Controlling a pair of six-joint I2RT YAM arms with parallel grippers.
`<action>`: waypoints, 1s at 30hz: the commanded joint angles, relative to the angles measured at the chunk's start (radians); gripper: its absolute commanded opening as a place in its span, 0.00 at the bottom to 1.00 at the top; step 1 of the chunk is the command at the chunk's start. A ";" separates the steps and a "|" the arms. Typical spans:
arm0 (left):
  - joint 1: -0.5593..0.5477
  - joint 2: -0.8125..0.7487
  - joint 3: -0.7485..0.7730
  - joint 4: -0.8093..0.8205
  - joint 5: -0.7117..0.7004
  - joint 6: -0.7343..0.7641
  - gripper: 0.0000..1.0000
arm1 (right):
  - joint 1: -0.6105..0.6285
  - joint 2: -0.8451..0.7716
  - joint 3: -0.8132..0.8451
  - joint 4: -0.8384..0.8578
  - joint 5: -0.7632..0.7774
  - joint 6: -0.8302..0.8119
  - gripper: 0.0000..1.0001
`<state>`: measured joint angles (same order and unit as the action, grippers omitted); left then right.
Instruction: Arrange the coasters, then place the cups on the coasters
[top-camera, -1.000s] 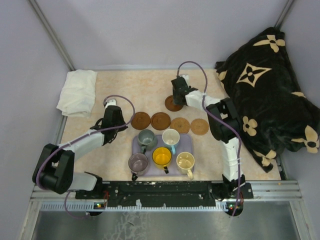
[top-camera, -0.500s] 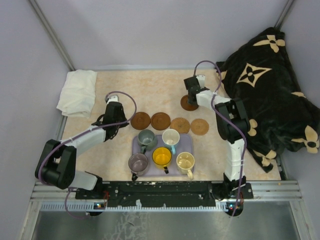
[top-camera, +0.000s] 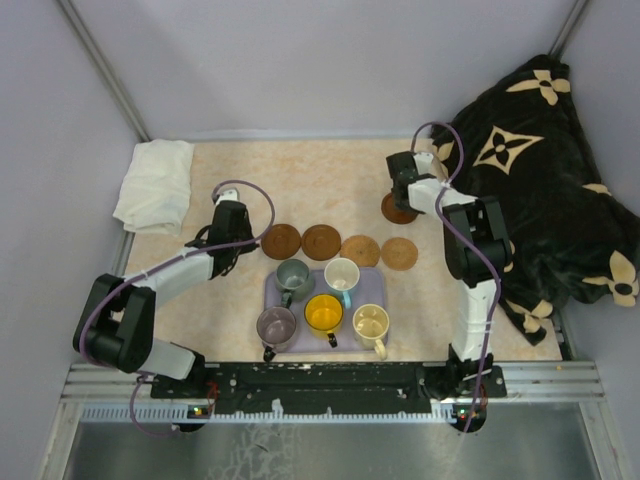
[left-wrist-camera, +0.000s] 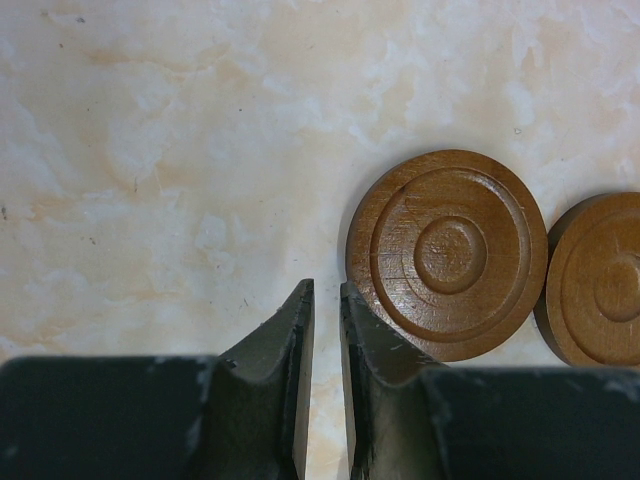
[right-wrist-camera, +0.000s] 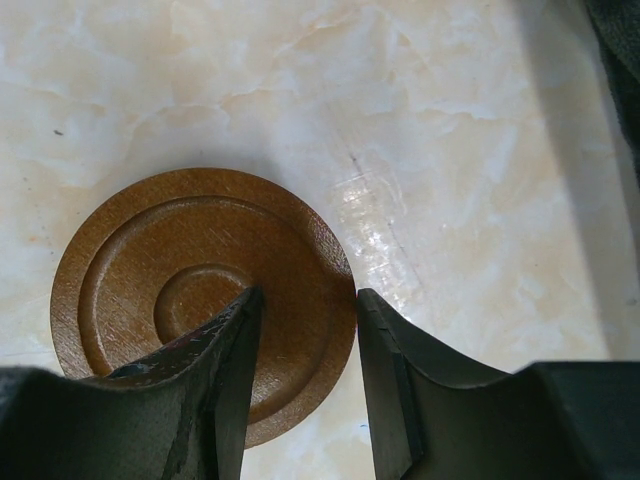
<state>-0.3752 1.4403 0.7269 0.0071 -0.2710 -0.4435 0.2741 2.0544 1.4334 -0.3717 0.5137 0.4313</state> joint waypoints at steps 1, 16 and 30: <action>0.002 -0.005 0.021 -0.003 -0.011 0.016 0.23 | -0.027 0.034 0.009 -0.107 0.032 -0.012 0.43; 0.002 0.003 0.034 -0.012 -0.017 0.026 0.23 | -0.045 0.138 0.157 -0.155 0.027 -0.037 0.43; 0.001 0.014 0.038 -0.015 -0.038 0.018 0.29 | -0.048 0.034 0.062 -0.038 -0.028 -0.108 0.50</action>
<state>-0.3752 1.4425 0.7361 -0.0082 -0.2886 -0.4252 0.2413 2.1307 1.5585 -0.4297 0.5278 0.3740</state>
